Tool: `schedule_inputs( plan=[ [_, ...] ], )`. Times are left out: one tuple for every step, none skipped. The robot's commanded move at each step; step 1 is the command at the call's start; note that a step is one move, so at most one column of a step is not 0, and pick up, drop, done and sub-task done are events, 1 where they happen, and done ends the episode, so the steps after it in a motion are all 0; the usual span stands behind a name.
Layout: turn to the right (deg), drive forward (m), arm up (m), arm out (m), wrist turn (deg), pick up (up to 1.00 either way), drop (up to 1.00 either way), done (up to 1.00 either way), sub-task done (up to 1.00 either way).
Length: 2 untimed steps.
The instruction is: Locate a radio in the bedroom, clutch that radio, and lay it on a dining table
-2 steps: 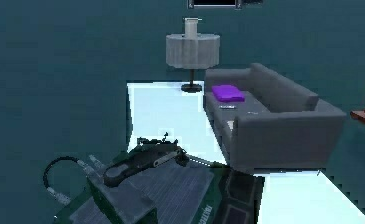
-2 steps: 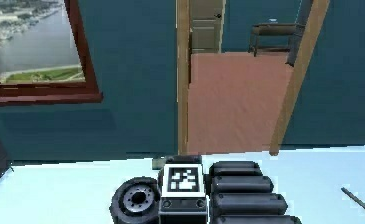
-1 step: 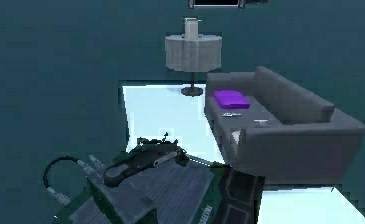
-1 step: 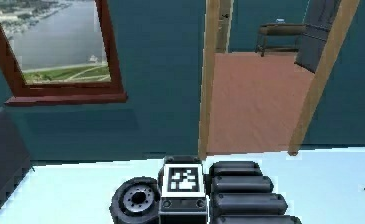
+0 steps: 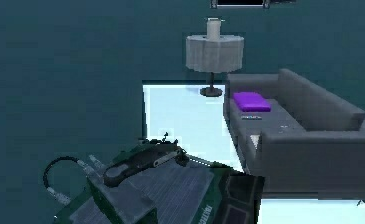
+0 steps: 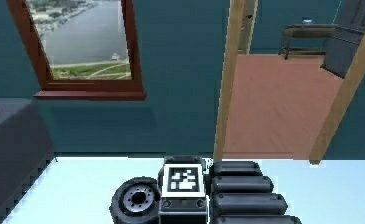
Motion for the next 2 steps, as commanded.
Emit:
schedule_inputs(
  plan=[
    [0.0,1.0,0.0,0.0,0.0,0.0,0.0,0.0,0.0],
    [-3.0,0.0,0.0,0.0,0.0,0.0,0.0,0.0,0.0]
  ],
)
